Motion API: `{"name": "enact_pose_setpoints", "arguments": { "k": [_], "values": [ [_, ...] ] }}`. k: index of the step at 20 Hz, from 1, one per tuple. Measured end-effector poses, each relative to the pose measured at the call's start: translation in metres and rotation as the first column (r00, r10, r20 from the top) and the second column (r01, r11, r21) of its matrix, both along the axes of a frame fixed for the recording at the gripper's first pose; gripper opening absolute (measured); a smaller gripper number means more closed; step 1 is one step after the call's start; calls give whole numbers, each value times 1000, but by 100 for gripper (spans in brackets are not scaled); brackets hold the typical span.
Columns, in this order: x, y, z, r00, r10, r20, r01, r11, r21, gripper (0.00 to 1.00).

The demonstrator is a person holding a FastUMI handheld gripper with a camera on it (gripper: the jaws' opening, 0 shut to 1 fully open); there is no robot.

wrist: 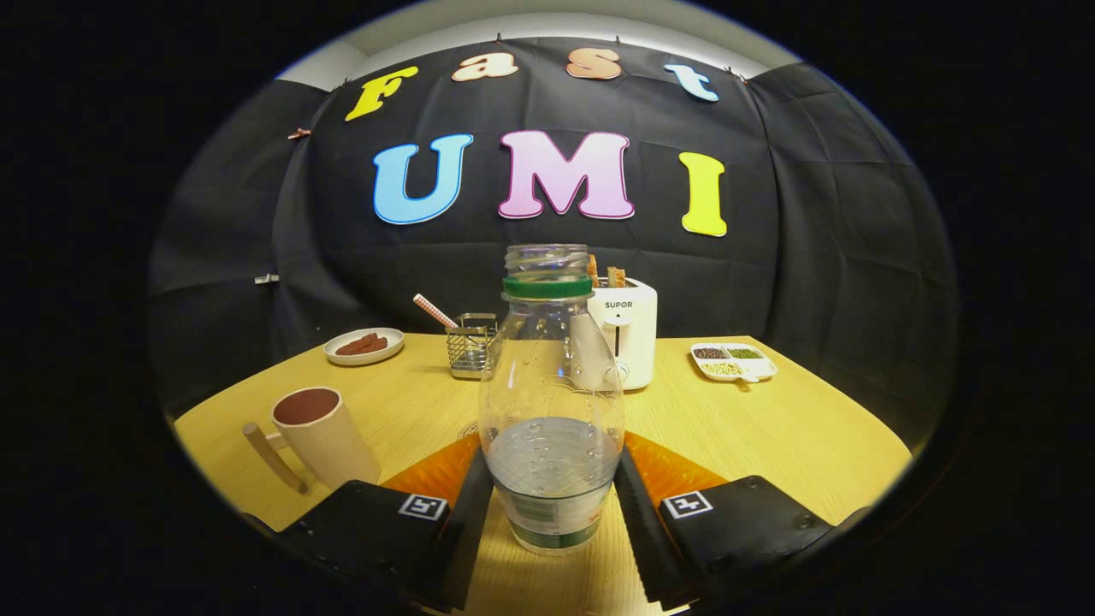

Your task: Take the bottle from table, then pour the juice into the cup, finally place the bottle on the coaster

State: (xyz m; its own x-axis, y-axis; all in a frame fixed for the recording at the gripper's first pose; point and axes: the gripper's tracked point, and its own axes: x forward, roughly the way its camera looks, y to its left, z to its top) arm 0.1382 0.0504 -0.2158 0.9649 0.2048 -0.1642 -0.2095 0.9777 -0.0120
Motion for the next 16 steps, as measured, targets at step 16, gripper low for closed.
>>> {"name": "enact_pose_setpoints", "arguments": {
  "k": [16],
  "values": [
    [13, 41, 26, 985, 173, 0, -166, 944, -287, 73]
  ]
}}
